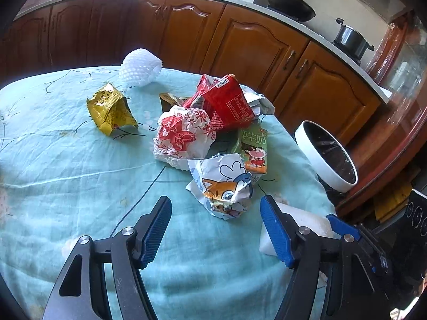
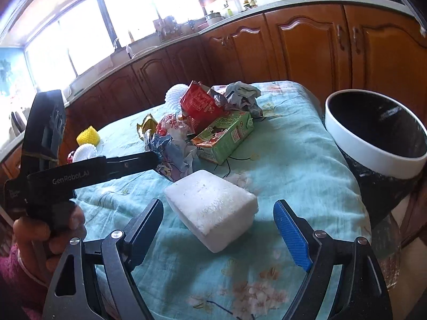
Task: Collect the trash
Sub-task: 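Grasp the white foam block with the right tool while the left tool grasps the cartoon wrapper, then carry the foam block and cartoon wrapper to the bin and release both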
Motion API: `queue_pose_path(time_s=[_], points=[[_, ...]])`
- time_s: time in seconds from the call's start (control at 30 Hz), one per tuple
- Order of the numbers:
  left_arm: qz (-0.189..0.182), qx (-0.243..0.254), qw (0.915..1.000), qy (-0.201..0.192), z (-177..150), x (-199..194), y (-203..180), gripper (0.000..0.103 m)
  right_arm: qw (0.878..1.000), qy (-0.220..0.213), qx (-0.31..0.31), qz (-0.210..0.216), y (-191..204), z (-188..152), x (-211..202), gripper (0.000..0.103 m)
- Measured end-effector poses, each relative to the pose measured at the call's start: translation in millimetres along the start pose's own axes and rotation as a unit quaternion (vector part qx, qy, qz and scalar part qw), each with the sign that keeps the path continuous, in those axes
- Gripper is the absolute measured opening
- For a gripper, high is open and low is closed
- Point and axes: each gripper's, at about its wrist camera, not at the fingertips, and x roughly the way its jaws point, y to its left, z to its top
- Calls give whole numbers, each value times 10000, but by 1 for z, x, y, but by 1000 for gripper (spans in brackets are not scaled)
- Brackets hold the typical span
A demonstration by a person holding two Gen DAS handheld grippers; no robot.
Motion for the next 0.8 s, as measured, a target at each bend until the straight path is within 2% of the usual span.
queue_pose_path(time_s=[0.13,0.27,0.37,0.43,0.47,0.5,0.63,0.8], points=[[88,78,9999,30,8,15,2,64,9981,245,-551,114,2,11,9,86],[-76,141,9998,117,12,24,4,40,9954,505,-710,405,-2,19,21,86],[-93,225,9997,101,11,24,4,35,9923,751,-807,557,0,20,31,84],[-129,236,9996,120,9,23,4,34,9898,868,-923,651,4,16,34,77],[-141,236,9995,126,8,22,5,33,9890,876,-971,689,7,13,34,64],[-154,228,9995,138,7,21,6,32,9888,871,-991,701,9,11,33,58],[-245,145,9995,155,4,12,7,29,9910,724,-1016,495,14,4,24,55],[-308,244,9992,101,-1,4,-3,29,9989,330,-271,167,-7,3,10,55]])
